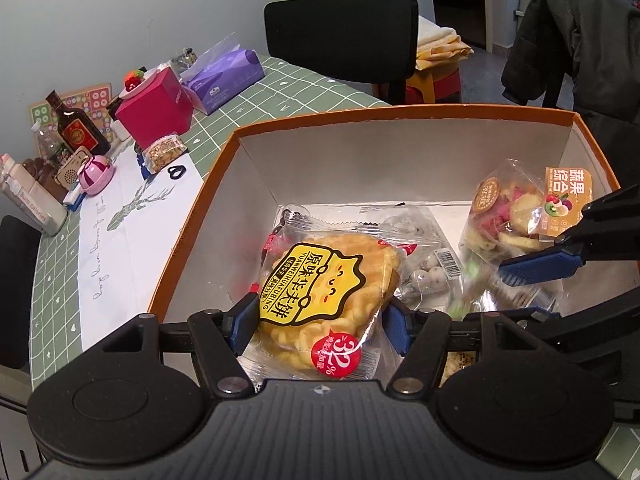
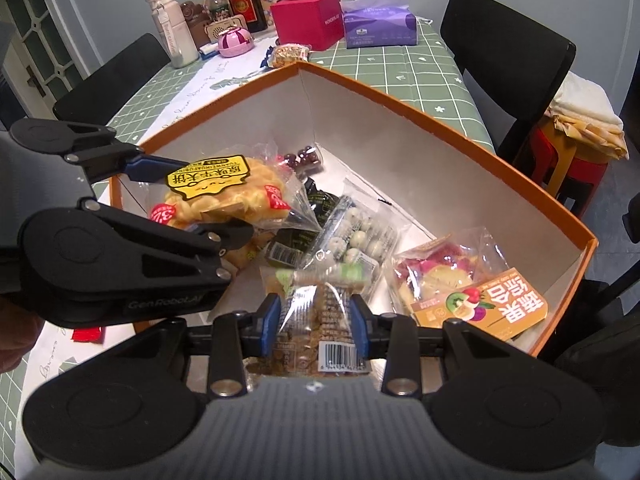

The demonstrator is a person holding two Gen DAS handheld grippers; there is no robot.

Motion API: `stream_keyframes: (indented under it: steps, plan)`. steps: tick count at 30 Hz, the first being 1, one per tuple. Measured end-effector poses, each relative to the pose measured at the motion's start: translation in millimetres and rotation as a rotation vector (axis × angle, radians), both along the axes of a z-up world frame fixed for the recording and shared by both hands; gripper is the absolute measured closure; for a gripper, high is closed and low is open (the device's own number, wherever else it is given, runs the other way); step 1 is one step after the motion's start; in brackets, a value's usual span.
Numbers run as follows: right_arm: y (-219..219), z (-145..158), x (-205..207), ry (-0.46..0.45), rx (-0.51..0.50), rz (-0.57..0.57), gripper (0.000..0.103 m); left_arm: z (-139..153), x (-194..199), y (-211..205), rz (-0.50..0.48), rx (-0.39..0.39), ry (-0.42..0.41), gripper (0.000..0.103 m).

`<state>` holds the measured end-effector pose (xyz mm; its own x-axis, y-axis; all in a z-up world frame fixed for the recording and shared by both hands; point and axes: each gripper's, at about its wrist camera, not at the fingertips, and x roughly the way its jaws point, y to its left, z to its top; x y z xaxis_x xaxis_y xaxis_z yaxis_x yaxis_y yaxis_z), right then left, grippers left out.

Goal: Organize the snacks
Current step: 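Lower both bags into the orange box and open both tools, then move the left tool to the red snack bag while the right tool approaches the white breadstick pack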

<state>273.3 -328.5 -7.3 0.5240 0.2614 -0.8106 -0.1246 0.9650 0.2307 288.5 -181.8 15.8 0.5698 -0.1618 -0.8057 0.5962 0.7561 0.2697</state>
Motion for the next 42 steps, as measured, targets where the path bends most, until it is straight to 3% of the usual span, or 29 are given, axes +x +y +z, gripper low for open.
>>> stream_keyframes:
  steps: [3,9,14,18,24,32,42]
  plan:
    - [-2.0,2.4,-1.0,-0.005,-0.003,-0.010,0.057,2.5,1.5,3.8,0.007,-0.022,0.008,0.024]
    - [-4.1,11.9,-5.9,-0.021,-0.019,-0.016,0.057,8.7,-1.1,7.8,0.019,-0.016,-0.002,0.023]
    - [-4.4,19.2,-11.5,-0.033,-0.032,-0.024,0.057,26.7,-5.3,13.3,0.040,-0.084,-0.034,0.013]
    - [-2.4,26.6,-17.3,-0.044,-0.043,-0.025,0.057,41.2,-10.1,17.6,0.046,-0.126,-0.054,0.013]
    - [2.7,38.7,-25.5,-0.061,-0.055,-0.020,0.055,49.2,-21.9,30.9,0.045,-0.118,-0.080,0.013]
    - [19.1,51.6,-43.6,-0.081,-0.096,0.023,0.051,61.2,-34.6,77.9,0.119,-0.099,-0.112,0.013]
    - [44.3,49.6,-56.0,-0.082,-0.107,0.078,0.050,53.1,-62.6,152.1,0.226,-0.171,-0.104,0.013]
